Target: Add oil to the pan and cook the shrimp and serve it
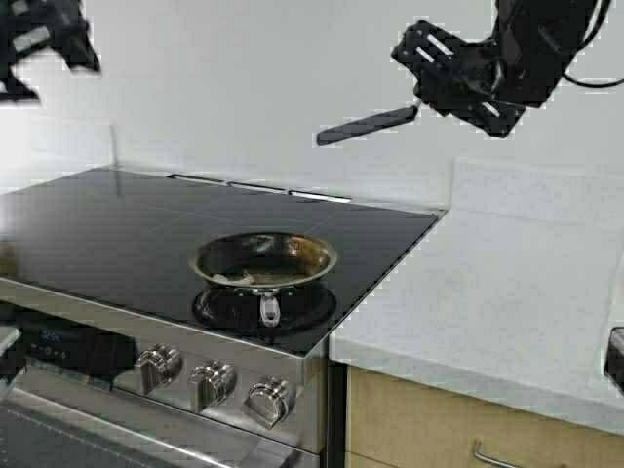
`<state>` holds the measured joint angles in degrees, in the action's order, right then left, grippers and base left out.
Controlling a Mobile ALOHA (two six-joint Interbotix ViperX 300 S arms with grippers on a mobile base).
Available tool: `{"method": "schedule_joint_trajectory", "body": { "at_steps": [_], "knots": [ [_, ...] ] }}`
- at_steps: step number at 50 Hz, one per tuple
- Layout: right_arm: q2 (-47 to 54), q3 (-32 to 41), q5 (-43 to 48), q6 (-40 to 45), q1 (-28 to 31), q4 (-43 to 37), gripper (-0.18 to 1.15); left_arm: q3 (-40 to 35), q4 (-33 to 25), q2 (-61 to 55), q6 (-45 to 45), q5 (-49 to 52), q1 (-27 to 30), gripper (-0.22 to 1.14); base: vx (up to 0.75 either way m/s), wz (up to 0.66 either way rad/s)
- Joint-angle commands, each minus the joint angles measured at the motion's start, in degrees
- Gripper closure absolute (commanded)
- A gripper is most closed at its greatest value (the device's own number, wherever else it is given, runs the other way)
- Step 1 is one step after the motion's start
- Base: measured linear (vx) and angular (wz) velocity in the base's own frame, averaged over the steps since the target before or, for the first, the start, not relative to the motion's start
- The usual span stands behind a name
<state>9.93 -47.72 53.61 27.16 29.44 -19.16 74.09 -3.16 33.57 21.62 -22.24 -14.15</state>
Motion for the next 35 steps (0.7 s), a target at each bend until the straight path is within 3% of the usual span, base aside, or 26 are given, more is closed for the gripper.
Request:
{"method": "schedule_joint_trajectory", "body": {
  "at_steps": [1, 8, 22, 35],
  "knots": [
    [-2.64, 0.44, 0.53, -0.35, -0.09, -0.09, 0.87, -0.7, 0.44, -11.16, 0.88, -8.44, -1.85, -0.08, -0.01, 0.01],
    [-2.64, 0.26, 0.53, -0.26, -0.09, -0.09, 0.87, -3.43, 3.34, -25.58, 4.39, -18.81, -2.55, -0.08, 0.0, 0.01],
    [-2.9, -0.44, 0.53, -0.44, -0.09, -0.09, 0.87, -13.89, 22.06, -55.11, 24.52, -42.01, -2.55, -0.08, 0.0, 0.0],
    [-2.9, -0.26, 0.53, -0.53, -0.09, -0.18, 0.87, -24.61, 26.81, -74.27, 35.6, -51.68, -2.55, -0.08, 0.0, 0.0]
  ]
}}
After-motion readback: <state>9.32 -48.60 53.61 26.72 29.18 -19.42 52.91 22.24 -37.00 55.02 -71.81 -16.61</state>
